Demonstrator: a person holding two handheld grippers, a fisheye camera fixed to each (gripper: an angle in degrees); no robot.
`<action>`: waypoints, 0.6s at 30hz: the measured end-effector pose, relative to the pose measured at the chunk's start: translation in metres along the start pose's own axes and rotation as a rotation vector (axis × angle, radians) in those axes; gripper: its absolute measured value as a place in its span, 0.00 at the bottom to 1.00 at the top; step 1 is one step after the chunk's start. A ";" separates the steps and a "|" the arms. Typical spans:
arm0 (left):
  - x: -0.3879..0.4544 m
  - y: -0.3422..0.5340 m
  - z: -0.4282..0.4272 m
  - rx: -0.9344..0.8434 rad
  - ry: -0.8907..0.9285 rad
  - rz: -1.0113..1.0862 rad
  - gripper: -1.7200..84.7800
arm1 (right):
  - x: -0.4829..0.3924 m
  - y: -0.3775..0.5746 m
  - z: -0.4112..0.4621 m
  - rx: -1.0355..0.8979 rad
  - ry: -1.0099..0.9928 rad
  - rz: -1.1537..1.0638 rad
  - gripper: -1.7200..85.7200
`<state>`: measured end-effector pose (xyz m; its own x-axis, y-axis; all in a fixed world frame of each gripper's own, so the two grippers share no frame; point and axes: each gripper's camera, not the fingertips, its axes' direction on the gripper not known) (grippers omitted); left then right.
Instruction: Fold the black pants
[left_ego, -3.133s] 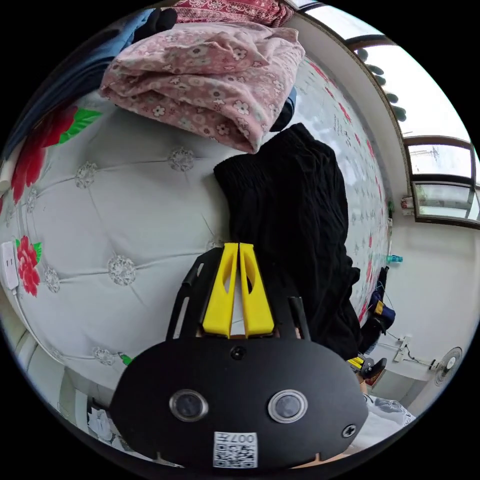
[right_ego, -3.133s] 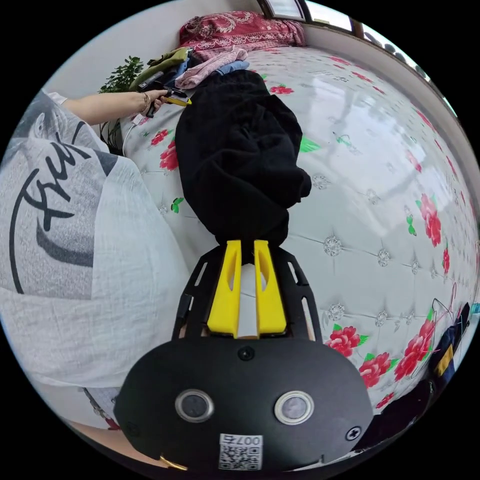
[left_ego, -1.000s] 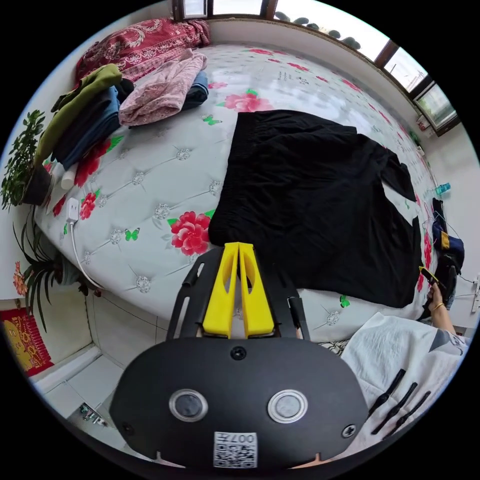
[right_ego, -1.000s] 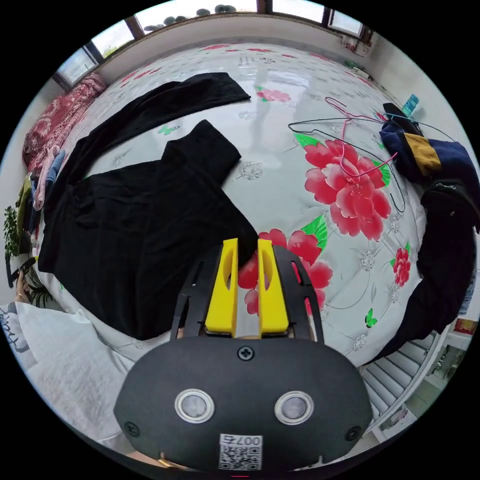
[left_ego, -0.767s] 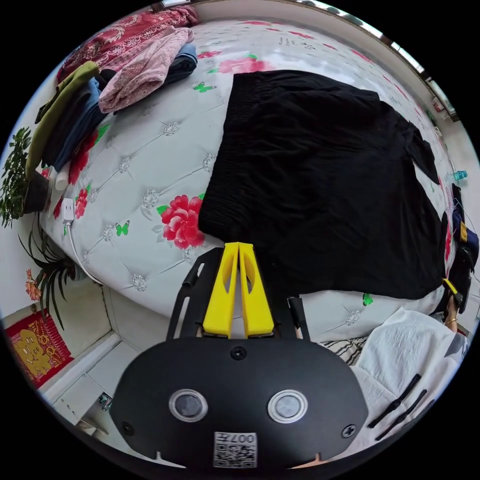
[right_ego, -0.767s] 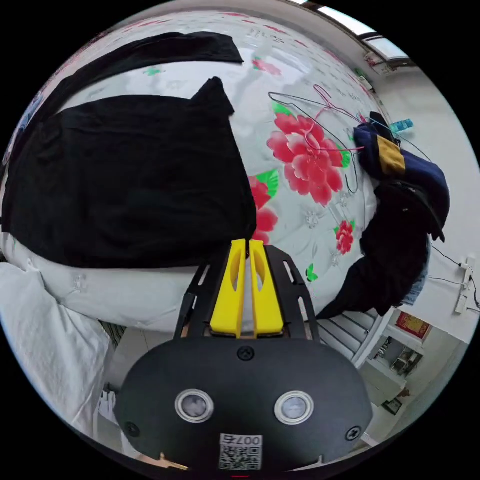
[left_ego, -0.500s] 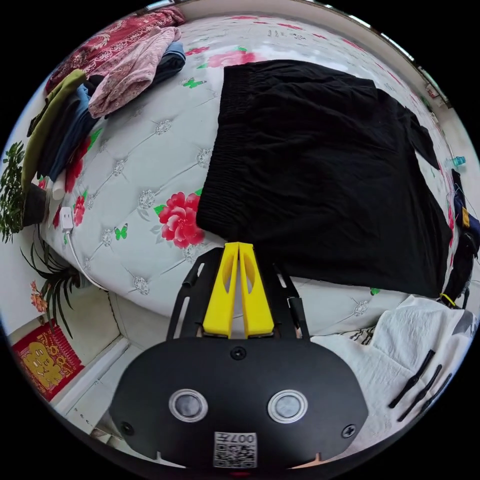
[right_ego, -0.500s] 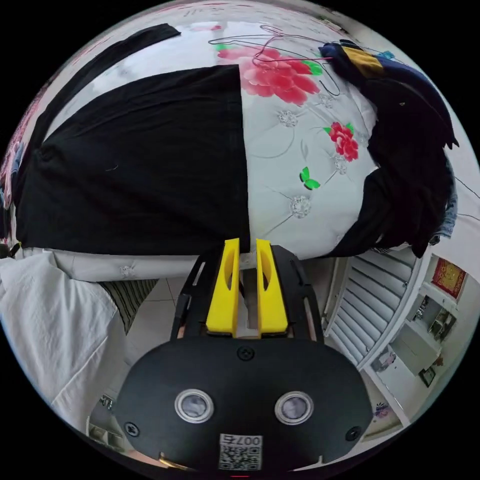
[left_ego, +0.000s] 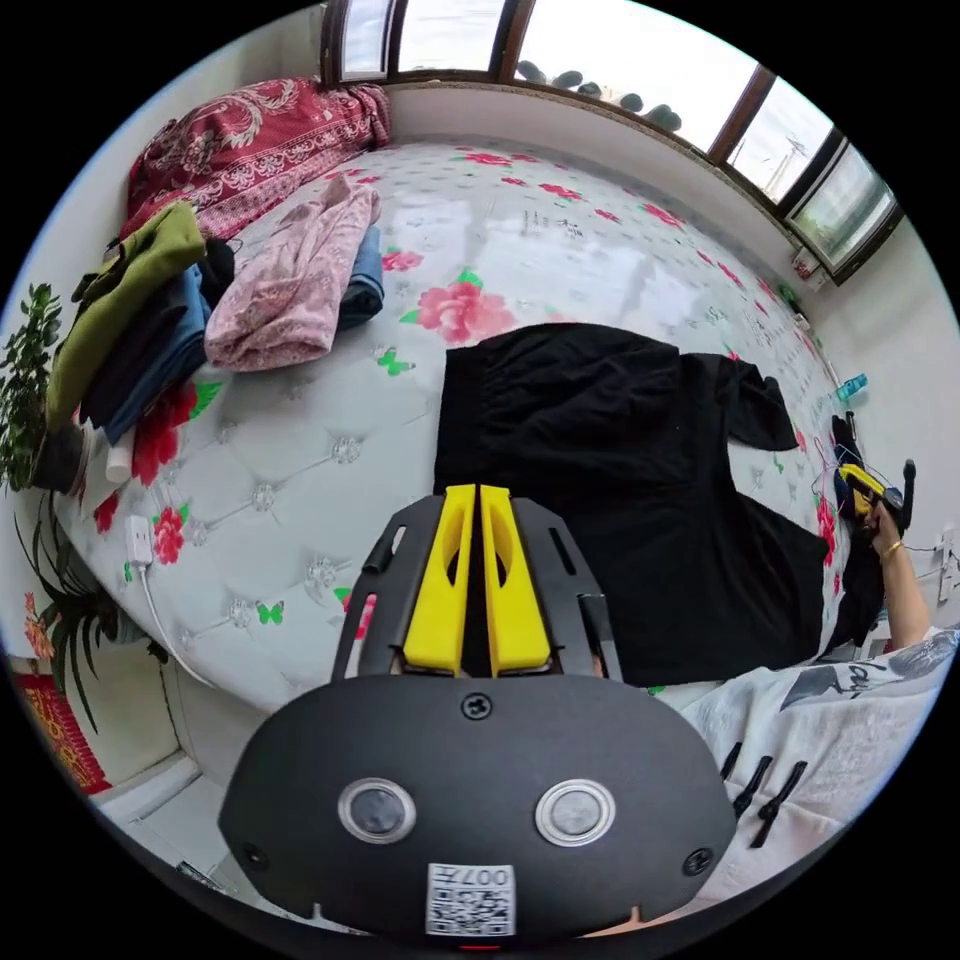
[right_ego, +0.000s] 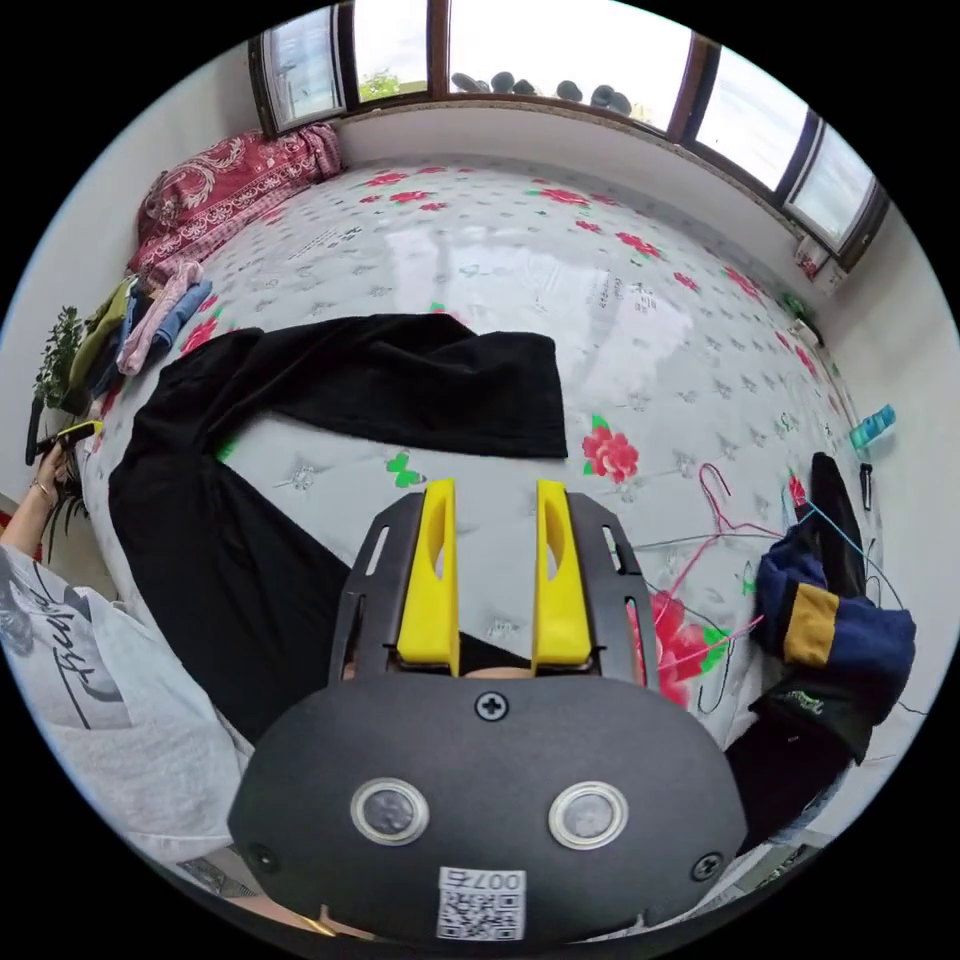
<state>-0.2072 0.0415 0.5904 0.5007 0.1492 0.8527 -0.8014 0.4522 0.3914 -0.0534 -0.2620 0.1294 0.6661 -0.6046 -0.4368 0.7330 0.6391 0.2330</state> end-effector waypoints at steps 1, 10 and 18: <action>0.002 -0.012 0.003 -0.005 0.009 0.015 0.01 | 0.003 -0.017 0.004 -0.005 -0.006 -0.007 0.14; 0.042 -0.173 0.077 -0.098 -0.077 0.223 0.01 | 0.073 -0.204 0.086 -0.110 -0.112 0.086 0.14; 0.068 -0.237 0.148 -0.298 -0.153 0.327 0.01 | 0.087 -0.249 0.141 -0.286 -0.174 0.124 0.04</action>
<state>-0.0316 -0.1857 0.6064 0.1652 0.2047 0.9648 -0.7692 0.6390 -0.0038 -0.1581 -0.5407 0.1557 0.7790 -0.5705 -0.2601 0.5934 0.8048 0.0117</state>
